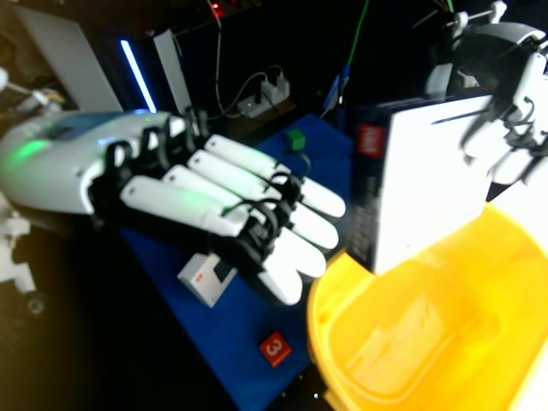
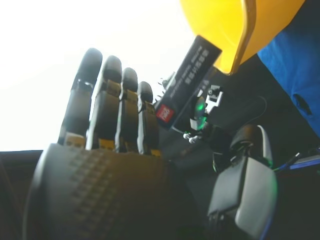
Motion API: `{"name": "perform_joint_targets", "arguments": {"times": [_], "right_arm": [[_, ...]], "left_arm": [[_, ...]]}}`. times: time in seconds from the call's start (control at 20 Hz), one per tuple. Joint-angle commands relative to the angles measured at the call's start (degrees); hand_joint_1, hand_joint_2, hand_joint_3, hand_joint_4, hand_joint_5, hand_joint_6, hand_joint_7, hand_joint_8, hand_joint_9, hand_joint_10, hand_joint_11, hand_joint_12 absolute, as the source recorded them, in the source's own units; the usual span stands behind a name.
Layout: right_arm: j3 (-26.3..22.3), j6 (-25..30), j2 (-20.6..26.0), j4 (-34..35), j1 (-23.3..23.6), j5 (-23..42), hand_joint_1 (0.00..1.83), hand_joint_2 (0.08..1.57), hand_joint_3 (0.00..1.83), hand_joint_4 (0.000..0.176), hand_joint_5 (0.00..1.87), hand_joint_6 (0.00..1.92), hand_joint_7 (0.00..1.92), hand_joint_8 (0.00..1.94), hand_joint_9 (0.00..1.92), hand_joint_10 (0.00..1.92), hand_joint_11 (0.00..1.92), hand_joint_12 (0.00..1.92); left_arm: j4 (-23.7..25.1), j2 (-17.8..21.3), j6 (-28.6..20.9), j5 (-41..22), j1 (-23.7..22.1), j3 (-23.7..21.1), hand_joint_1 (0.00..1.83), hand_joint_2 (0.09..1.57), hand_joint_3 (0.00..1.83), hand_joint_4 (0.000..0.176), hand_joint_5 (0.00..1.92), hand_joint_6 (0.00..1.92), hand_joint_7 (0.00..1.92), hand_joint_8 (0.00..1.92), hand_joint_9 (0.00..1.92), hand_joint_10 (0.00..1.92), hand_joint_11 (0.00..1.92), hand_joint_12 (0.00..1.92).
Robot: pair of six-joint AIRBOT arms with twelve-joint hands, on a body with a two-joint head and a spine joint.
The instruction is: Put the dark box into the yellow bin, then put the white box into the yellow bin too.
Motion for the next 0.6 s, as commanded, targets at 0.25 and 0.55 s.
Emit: {"name": "perform_joint_targets", "arguments": {"times": [0.25, 0.55], "right_arm": [[-0.1, -0.1, 0.1, 0.4, 0.7, 7.1, 0.34, 0.81, 0.01, 0.0, 0.34, 0.01, 0.45, 0.02, 0.46, 0.01, 0.17, 0.67], [-2.2, 2.4, 0.8, 0.2, 0.6, 7.0, 0.37, 0.76, 0.0, 0.003, 0.22, 0.0, 0.4, 0.0, 0.42, 0.0, 0.22, 0.46]], "left_arm": [[-3.1, -0.2, -1.4, -6.2, -0.6, 0.2, 1.1, 0.78, 0.0, 0.153, 0.42, 0.0, 0.29, 0.0, 0.26, 0.0, 0.2, 0.1], [-3.7, 2.7, -2.3, -5.9, -0.2, -1.7, 1.07, 0.81, 0.01, 0.174, 0.37, 0.01, 0.28, 0.0, 0.22, 0.0, 0.1, 0.06]]}}
